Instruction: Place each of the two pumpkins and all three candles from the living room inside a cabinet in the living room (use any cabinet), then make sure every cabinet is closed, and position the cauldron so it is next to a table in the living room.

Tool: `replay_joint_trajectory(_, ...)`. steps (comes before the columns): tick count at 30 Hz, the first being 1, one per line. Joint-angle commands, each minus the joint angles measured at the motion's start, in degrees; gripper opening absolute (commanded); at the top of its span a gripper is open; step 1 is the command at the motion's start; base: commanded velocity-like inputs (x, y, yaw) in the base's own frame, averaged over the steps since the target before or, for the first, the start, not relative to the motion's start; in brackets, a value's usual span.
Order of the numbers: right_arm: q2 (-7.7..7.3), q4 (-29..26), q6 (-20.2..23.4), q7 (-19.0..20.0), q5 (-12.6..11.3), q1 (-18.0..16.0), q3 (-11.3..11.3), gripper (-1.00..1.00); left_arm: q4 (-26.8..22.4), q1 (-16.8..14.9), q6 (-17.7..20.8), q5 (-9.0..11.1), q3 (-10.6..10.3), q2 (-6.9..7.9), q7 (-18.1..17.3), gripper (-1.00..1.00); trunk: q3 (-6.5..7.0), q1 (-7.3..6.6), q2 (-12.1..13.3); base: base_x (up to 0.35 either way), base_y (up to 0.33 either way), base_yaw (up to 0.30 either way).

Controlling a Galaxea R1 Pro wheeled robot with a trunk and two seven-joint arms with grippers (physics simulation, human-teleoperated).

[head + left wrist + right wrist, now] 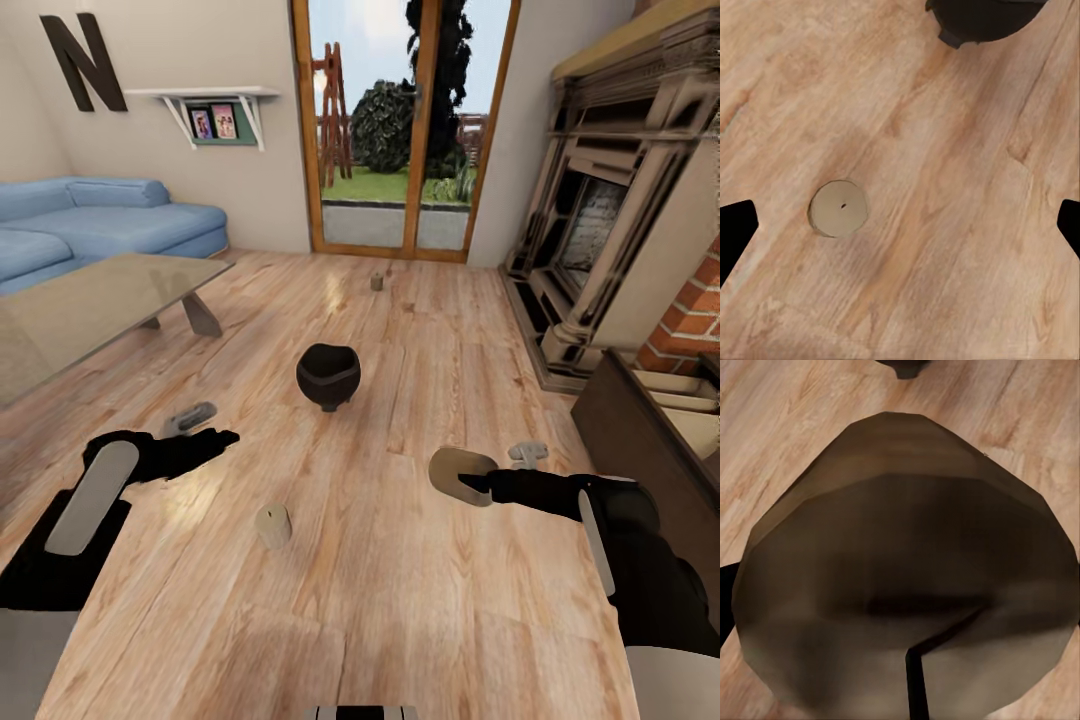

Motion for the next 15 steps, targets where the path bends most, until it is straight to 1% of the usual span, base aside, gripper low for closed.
replay_joint_trajectory(1,0.00,0.0,0.0,0.0,0.0,0.0,0.0,-1.00,0.2,-1.5,0.8,0.0,-0.6,-0.82,2.2,1.00,0.22,-0.02,0.0,0.000,0.000,0.000)
replay_joint_trajectory(2,0.00,0.0,0.0,0.0,0.0,0.0,0.0,-1.00,0.4,-3.4,1.8,0.1,-1.5,-2.19,4.7,1.00,0.44,-0.04,0.0,0.000,0.000,0.000)
replay_joint_trajectory(3,0.00,0.0,0.0,0.0,0.0,0.0,0.0,-1.00,0.7,-4.6,2.3,0.2,-2.1,-3.06,5.8,1.00,0.67,-0.07,0.0,0.000,0.000,0.000)
replay_joint_trajectory(4,0.00,0.0,0.0,0.0,0.0,0.0,0.0,-1.00,1.6,-6.8,2.7,0.3,-3.3,-4.43,7.2,1.00,0.89,-0.10,0.1,0.000,0.000,0.000)
replay_joint_trajectory(5,0.00,0.0,0.0,0.0,0.0,0.0,0.0,-1.00,2.9,-8.2,2.8,0.4,-4.4,-5.38,8.0,1.00,1.11,-0.12,0.1,0.000,0.000,0.000)
replay_joint_trajectory(6,0.00,0.0,0.0,0.0,0.0,0.0,0.0,-1.00,5.6,-10.0,3.0,0.4,-6.4,-7.00,8.9,1.00,1.33,-0.15,0.1,0.000,0.000,0.000)
replay_joint_trajectory(8,0.00,0.0,0.0,0.0,0.0,0.0,0.0,-1.00,8.7,-11.8,3.0,0.4,-8.7,-8.77,9.4,1.00,1.77,-0.20,0.1,0.000,0.000,0.000)
replay_joint_trajectory(10,0.00,0.0,0.0,0.0,0.0,0.0,0.0,-1.00,10.5,-13.4,3.1,0.5,-10.0,-9.91,9.7,1.00,2.22,-0.25,0.1,0.000,0.000,0.000)
replay_joint_trajectory(12,0.00,0.0,0.0,0.0,0.0,0.0,0.0,-1.00,13.1,-14.9,3.1,0.6,-10.5,-10.30,9.8,1.00,2.66,-0.30,0.2,0.000,0.000,0.000)
replay_joint_trajectory(14,0.00,0.0,0.0,0.0,0.0,0.0,0.0,-1.00,18.9,-15.9,3.2,0.5,-11.1,-10.89,9.7,1.00,3.10,-0.35,0.2,0.000,0.000,0.000)
replay_joint_trajectory(15,0.00,-0.1,0.0,0.0,0.0,0.0,0.0,-1.00,20.9,-16.1,3.2,0.5,-11.3,-11.20,9.7,1.00,3.32,-0.38,0.2,0.000,0.000,0.000)
